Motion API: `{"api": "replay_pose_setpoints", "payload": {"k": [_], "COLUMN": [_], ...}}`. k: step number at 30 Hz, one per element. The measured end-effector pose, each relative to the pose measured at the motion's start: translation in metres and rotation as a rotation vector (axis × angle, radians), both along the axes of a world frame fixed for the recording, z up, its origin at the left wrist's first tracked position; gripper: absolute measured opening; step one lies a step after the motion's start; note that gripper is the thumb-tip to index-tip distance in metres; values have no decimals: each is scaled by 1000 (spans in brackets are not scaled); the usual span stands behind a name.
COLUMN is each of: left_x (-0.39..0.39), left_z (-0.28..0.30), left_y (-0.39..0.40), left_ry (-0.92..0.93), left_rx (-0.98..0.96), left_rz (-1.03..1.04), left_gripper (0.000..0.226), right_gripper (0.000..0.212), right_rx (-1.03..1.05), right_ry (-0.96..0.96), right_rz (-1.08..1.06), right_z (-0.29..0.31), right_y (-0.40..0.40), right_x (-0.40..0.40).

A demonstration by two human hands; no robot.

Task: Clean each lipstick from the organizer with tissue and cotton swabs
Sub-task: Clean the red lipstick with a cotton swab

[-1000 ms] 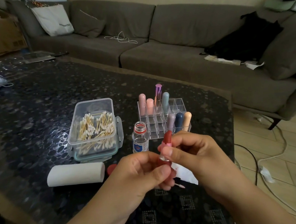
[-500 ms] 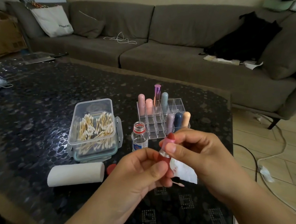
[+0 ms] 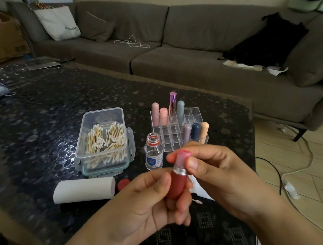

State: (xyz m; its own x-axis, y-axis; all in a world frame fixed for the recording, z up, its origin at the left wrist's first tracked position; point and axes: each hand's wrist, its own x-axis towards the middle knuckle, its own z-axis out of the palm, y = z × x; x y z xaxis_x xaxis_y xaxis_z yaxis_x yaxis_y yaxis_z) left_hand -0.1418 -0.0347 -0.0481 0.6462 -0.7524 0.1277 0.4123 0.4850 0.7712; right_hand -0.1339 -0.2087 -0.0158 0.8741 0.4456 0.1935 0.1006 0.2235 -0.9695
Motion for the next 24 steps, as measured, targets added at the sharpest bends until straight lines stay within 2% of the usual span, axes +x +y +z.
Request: {"api": "replay_pose_setpoints", "payload": {"k": [2,4,6,8,10,12,16,24], "left_x": [0,1,3,6,6,5,6,12], "left_z": [1,1,0,0,-2,-5,-8,-9], "left_y": [0,2,5,10,14,17,21,26], "left_ry": [46,119,71,-16,-81,-153,-207,-127], "left_rx": [81,211,359,468,549,628,701,682], "left_rz": [193,470,702,826,896,930,988,1009], "left_gripper": [26,30,24,21,15,16,17,15], "right_gripper": [28,27,25,24,30,30,31,26], "right_rx": [-76,-240,-518,-837,-1044,-1142,-1259,-1373], "right_ry": [16,23,-8,-138,-264,-352,-447,-526], "right_rz": [-43,-142,-303,-409,-385,-304,-302,-298], "right_z": [3,6,1,-8,-20,-30,-45,-62], "right_y": [3,4,3,4,9,16,28,40], "right_x": [0,2,7,12,15,18,24,39]}}
